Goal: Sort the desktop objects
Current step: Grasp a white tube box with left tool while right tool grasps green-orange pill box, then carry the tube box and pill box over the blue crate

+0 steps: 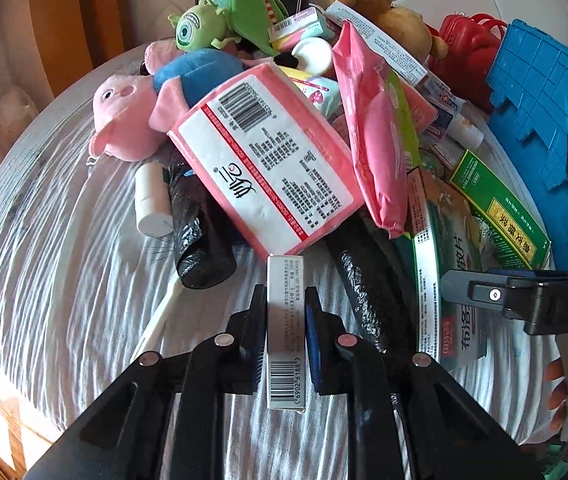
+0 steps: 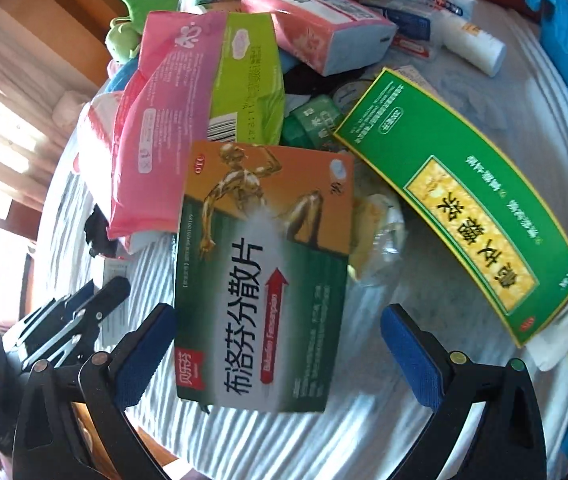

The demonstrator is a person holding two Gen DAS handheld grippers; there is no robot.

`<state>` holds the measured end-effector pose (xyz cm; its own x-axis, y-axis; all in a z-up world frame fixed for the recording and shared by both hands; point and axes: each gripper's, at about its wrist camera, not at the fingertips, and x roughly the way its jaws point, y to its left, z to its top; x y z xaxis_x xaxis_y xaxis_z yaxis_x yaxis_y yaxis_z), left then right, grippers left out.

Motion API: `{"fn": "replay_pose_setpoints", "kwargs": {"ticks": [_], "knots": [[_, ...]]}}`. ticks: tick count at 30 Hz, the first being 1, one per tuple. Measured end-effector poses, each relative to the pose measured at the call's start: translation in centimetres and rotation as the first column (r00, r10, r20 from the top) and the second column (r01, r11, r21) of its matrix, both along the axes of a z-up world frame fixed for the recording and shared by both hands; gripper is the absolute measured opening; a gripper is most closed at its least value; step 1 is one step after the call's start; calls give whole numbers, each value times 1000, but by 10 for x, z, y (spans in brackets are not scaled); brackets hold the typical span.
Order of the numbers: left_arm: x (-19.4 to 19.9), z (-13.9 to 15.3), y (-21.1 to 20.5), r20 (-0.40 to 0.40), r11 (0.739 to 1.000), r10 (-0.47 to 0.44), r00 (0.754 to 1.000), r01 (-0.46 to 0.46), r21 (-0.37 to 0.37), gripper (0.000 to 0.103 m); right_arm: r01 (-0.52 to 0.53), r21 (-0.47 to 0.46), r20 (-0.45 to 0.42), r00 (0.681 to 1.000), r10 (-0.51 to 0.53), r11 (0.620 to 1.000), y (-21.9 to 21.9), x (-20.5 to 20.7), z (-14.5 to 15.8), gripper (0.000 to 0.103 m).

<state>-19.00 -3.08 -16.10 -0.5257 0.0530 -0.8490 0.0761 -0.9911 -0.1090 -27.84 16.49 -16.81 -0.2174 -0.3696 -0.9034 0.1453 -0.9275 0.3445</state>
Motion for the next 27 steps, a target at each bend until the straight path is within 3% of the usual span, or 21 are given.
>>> {"fn": "replay_pose_setpoints", "kwargs": {"ticks": [5, 11, 12, 13, 14, 21, 27], "knots": [[-3, 8, 1, -18, 1000, -2, 1000, 1, -16, 17, 26, -56, 58, 998, -23, 998, -6, -6, -8, 103], [3, 14, -3, -19, 1000, -17, 1000, 16, -19, 17, 19, -4, 96, 995, -19, 1000, -19, -8, -21, 103], [5, 17, -3, -25, 1000, -19, 1000, 18, -21, 17, 19, -5, 102, 995, -18, 1000, -19, -8, -22, 100], [5, 21, -3, -33, 1000, -21, 999, 20, -22, 17, 27, 5, 97, 995, -28, 1000, -19, -6, -19, 88], [7, 25, -3, -42, 999, -22, 999, 21, -26, 17, 27, 27, 80, 996, -29, 999, -19, -3, -14, 88], [4, 80, 11, -157, 998, -60, 986, 55, -33, 17, 1, 51, -92, 996, 4, 999, -10, 13, 55, 88], [-3, 155, 51, -301, 990, -135, 944, 118, -71, 17, 25, 97, -315, 949, 6, 995, 9, 32, 144, 88]]}}
